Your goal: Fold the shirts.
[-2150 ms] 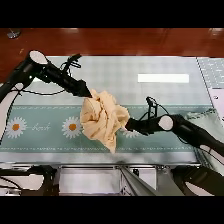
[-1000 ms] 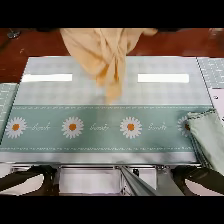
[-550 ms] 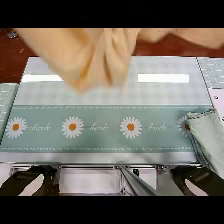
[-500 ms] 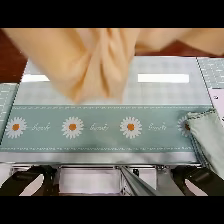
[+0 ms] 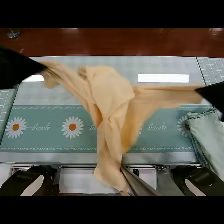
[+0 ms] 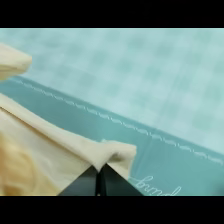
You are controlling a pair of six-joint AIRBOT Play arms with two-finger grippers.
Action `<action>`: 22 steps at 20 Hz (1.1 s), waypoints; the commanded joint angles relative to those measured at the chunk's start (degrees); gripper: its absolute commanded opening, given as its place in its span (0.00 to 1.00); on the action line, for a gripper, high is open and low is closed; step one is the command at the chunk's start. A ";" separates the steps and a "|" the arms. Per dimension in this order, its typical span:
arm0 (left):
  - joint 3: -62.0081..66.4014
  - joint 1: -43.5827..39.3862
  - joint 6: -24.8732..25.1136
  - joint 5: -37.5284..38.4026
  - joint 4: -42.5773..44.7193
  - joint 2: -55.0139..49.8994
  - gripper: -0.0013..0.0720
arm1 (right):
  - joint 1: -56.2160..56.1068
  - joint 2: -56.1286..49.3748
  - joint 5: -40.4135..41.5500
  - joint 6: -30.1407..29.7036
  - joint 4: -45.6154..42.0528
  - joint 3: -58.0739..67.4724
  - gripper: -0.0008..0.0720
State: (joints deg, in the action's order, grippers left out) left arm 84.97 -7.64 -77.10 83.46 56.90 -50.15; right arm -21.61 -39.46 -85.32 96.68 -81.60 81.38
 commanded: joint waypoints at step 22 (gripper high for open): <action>-28.28 12.31 6.19 -19.98 -12.79 -31.87 0.97 | 22.75 -17.94 11.47 -3.78 8.48 -31.61 0.86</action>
State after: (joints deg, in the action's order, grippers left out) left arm 58.35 3.14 -74.89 62.22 52.47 -78.00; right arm -1.26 -64.86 -75.18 93.34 -76.20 62.33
